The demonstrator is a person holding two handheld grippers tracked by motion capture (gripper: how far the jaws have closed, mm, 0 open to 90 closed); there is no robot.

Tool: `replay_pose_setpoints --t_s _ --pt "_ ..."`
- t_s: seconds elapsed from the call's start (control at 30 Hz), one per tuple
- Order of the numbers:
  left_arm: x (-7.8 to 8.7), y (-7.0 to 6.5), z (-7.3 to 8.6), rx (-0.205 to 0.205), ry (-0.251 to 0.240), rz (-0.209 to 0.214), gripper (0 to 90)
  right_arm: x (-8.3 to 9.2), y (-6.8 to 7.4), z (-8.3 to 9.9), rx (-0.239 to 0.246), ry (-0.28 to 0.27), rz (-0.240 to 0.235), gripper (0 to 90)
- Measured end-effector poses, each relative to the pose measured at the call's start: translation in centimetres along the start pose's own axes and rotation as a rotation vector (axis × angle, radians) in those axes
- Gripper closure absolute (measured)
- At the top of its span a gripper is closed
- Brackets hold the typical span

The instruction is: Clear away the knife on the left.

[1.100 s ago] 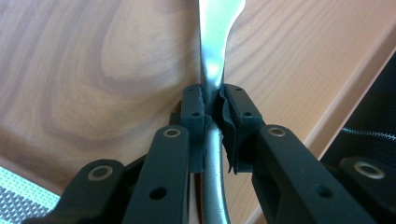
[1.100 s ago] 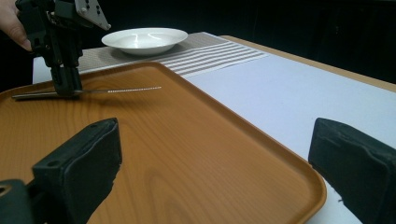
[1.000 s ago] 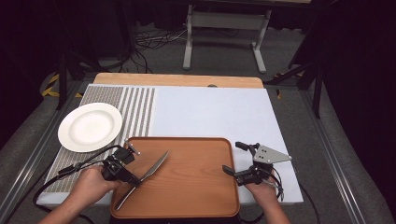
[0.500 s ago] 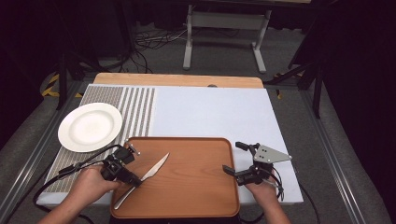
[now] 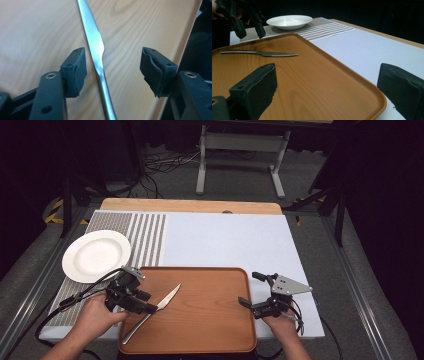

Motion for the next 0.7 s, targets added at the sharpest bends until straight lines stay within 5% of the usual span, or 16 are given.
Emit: replay_pose_setpoints --t_s 0.03,0.1,0.17,0.27,0.43,0.7 --pt "0.0 0.0 0.0 0.000 0.000 0.000 41.5 0.0 0.0 0.0 0.000 0.000 0.000 3.3" --pt "-0.2 -0.2 0.0 -0.080 -0.011 -0.011 45.0 0.0 0.0 0.0 0.000 0.002 0.003 3.3" --pt "-0.5 -0.4 0.0 -0.124 -0.020 -0.016 60.5 0.0 0.0 0.0 0.000 0.003 0.002 3.3" --pt "-1.0 -0.6 0.0 -0.176 -0.042 -0.017 69.4 0.0 0.0 0.0 0.001 0.004 0.001 3.2" --pt "-2.0 -0.8 0.0 -0.212 -0.022 -0.018 89.2 0.0 0.0 0.0 0.000 0.005 0.001 3.3" --pt "-3.5 -0.8 0.0 -0.231 0.032 -0.022 90.0 0.0 0.0 0.0 0.001 0.006 0.002 3.3"
Point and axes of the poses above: each handheld gripper's, and its own axes: x roughly backward along the jaws, z roughly out of its underside, y roughly to its left, the point moved 1 cm from there along -x, roughly forward along the jaws, and after that the axes turned 13 degrees about -x, right-handed, at the moved point
